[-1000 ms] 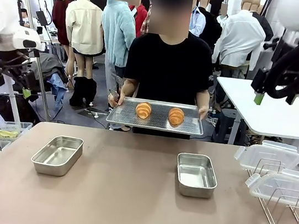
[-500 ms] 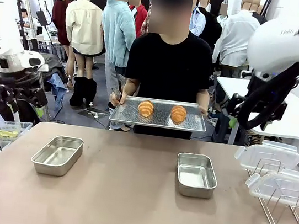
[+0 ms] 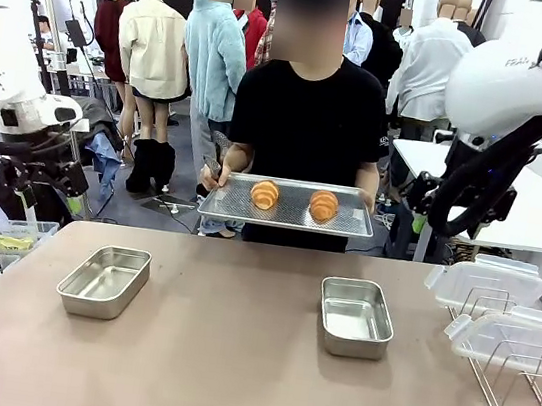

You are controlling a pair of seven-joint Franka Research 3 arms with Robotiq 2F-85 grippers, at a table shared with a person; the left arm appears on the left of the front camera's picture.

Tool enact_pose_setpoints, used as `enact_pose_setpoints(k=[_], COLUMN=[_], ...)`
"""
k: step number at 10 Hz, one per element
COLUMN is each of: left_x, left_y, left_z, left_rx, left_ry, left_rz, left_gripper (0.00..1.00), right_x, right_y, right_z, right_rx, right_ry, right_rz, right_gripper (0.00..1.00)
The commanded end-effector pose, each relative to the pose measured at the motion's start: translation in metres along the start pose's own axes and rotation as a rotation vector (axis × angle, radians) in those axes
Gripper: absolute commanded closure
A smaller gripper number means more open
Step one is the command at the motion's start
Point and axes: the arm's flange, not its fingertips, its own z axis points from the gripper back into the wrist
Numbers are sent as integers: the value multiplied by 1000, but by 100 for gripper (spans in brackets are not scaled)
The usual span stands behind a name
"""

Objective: Place the bread in airtight containers.
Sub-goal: Lift both Airtight Container.

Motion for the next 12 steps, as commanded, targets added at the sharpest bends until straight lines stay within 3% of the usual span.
enact_pose_setpoints(k=[1, 5, 9, 12], left_x=[23, 32, 40, 44], left_y=[-10, -20, -15, -11], left_z=[-33, -90, -127, -150], left_rx=[8, 51, 5, -8], left_ry=[72, 119, 75, 66], left_rz=[4, 37, 31, 41], left_gripper=[0, 0, 0, 0], right_x=[13, 14, 10, 5], right_y=[21, 53, 52, 47], right_z=[-53, -133, -198, -223], right_rx=[22, 8, 30, 33], right_ry=[105, 46, 10, 7], right_rz=[38, -41, 17, 12], right_gripper=[0, 0, 0, 0])
